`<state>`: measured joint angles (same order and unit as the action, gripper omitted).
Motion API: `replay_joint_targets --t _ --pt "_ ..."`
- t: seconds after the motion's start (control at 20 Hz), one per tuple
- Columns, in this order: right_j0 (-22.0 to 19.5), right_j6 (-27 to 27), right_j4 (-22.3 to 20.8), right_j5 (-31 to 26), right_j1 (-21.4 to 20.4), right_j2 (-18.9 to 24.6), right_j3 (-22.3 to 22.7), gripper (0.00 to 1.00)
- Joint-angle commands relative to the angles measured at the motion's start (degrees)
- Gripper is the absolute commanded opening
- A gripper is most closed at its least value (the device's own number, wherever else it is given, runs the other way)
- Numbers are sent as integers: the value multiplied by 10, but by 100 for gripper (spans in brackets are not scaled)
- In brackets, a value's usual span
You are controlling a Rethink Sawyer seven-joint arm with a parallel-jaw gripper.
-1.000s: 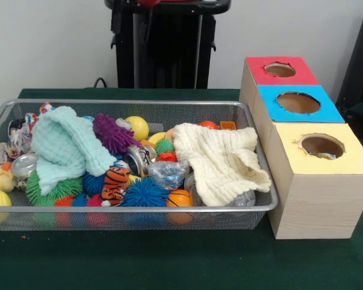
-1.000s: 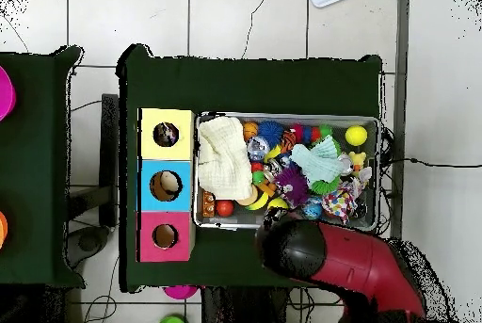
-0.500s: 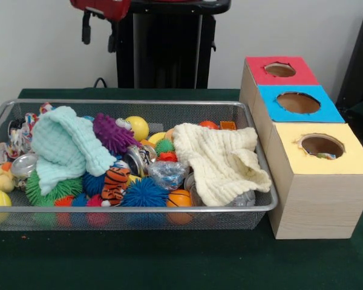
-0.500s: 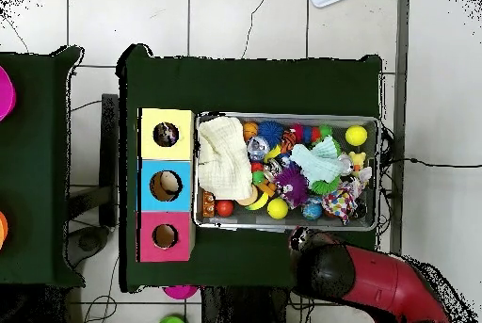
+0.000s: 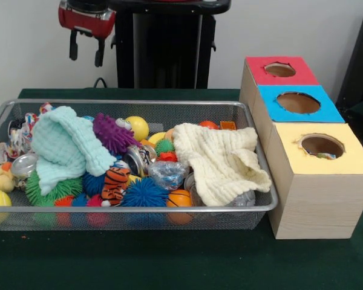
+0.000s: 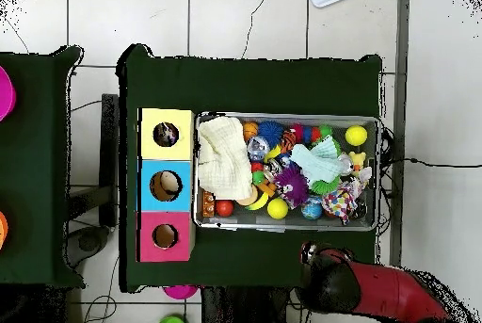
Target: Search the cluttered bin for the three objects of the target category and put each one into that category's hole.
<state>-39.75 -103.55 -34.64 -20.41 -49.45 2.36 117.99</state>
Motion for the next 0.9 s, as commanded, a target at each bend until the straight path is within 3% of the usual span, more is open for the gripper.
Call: replay_joint_targets --t 0.05,0.3,0.65,0.9 --pt "-12 33 -99 65 78 40 12 100" --pt "-33 32 -142 82 96 37 6 100" --pt "-145 109 -185 53 102 102 6 100" --pt "-192 124 -206 36 113 138 -9 100"
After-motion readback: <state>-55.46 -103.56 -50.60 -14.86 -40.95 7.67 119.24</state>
